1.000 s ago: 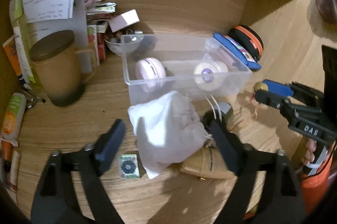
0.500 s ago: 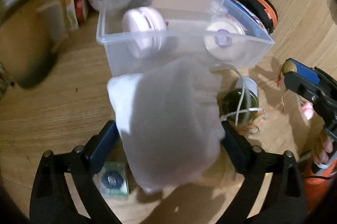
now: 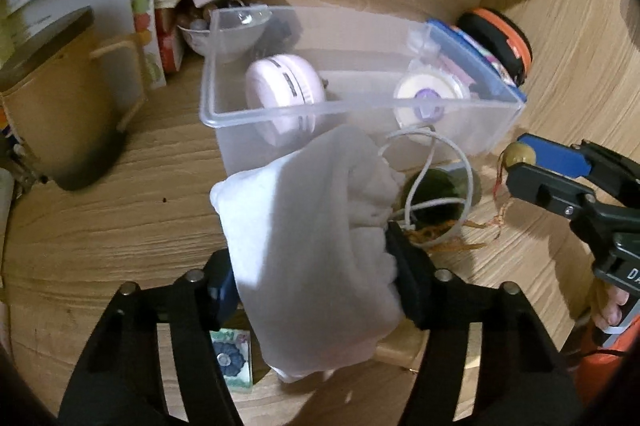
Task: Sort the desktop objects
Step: 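Lift and carry the white bag with the left tool while the right carries the gourd beads, then lower the white bag into the bin with the left tool while the right drops the gourd in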
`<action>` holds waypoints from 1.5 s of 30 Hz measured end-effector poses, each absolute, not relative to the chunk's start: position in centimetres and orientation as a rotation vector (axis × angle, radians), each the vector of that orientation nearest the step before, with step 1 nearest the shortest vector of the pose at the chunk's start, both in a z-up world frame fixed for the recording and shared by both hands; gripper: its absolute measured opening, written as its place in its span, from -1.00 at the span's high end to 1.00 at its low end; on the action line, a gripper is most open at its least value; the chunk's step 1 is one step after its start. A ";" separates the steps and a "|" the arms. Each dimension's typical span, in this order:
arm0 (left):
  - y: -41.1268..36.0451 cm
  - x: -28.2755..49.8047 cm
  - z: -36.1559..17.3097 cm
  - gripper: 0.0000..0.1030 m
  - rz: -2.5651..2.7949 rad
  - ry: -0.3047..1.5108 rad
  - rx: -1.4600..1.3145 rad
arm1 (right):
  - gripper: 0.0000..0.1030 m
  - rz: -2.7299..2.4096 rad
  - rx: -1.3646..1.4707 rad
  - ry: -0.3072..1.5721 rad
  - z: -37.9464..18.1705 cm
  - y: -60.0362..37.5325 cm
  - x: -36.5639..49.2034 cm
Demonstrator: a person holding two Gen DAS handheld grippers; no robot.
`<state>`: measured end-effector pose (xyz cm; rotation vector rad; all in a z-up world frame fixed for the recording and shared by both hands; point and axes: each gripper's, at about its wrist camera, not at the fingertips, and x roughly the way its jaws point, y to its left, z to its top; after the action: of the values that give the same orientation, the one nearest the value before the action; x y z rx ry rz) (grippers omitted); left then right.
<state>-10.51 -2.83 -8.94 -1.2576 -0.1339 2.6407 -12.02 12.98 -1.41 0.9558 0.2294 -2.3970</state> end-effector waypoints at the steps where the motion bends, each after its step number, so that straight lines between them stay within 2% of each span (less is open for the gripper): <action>1: -2.9 -10.4 -8.7 -0.19 2.649 -0.140 -1.247 | 0.27 -2.397 0.952 0.231 -1.3 12.9 -12.0; 11: -4.9 -8.7 -4.7 -0.16 2.714 -0.239 -1.095 | 0.27 -2.406 0.896 0.247 0.3 11.8 -11.2; 18: -5.4 -7.9 -1.4 -0.16 2.723 -0.237 -0.983 | 0.27 -2.432 0.836 0.235 2.1 11.8 -11.0; 30: -4.2 -11.2 2.6 -0.17 2.759 -0.165 -0.911 | 0.27 -2.500 0.742 0.268 5.2 12.6 -13.2; 45: -1.9 -16.0 2.8 -0.17 2.717 -0.130 -0.941 | 0.27 -2.557 0.761 0.249 5.8 13.7 -19.0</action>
<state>-16.00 -1.86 2.78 -0.9414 -0.1301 2.7166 -19.03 13.72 5.84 0.7610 0.2485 -2.5569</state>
